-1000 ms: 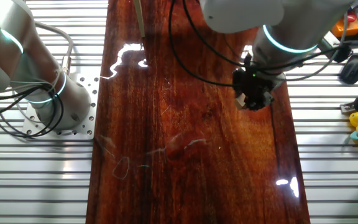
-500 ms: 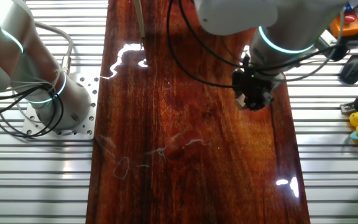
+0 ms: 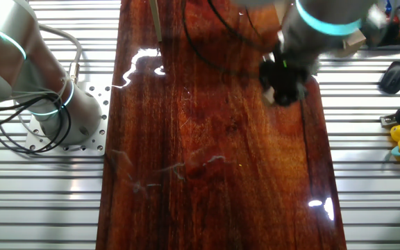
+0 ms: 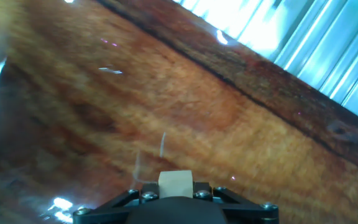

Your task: Put the object on the shelf

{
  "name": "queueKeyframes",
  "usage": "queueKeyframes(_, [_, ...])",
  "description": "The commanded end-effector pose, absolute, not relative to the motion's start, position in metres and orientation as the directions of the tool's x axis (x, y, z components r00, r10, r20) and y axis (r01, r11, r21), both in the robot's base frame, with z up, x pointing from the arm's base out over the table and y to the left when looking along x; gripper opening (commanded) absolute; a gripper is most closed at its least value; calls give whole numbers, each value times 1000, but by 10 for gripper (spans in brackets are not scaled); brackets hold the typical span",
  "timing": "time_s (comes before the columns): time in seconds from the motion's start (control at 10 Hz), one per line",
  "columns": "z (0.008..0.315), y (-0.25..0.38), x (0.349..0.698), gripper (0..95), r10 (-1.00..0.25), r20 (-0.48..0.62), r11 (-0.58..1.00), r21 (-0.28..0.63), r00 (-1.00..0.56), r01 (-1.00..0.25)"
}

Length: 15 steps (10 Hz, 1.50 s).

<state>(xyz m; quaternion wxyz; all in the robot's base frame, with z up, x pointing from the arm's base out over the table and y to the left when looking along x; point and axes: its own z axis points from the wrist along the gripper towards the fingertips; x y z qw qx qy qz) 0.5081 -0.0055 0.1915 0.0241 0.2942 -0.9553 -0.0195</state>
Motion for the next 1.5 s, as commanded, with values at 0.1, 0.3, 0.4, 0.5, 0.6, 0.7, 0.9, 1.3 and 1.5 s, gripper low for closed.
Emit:
queueKeyframes(0.1, [247,23,485,0,-555,68,832,30,-829,-554])
queueKeyframes(0.3, [247,23,485,0,-585,70,810,26,-808,-585])
queueKeyframes(0.4, [247,23,485,0,-594,64,805,32,-802,-593])
queueKeyframes(0.5, [247,23,485,0,-597,61,802,36,-800,-596])
queueKeyframes(0.6, [247,23,485,0,-600,57,800,35,-798,-599])
queueKeyframes(0.7, [247,23,485,0,-597,56,802,35,-800,-596])
queueKeyframes(0.9, [236,24,487,0,-587,43,810,52,-809,-585])
queueKeyframes(1.3, [290,62,469,0,-563,47,826,72,-825,-559])
queueKeyframes(1.5, [306,76,464,0,-547,60,837,65,-835,-543])
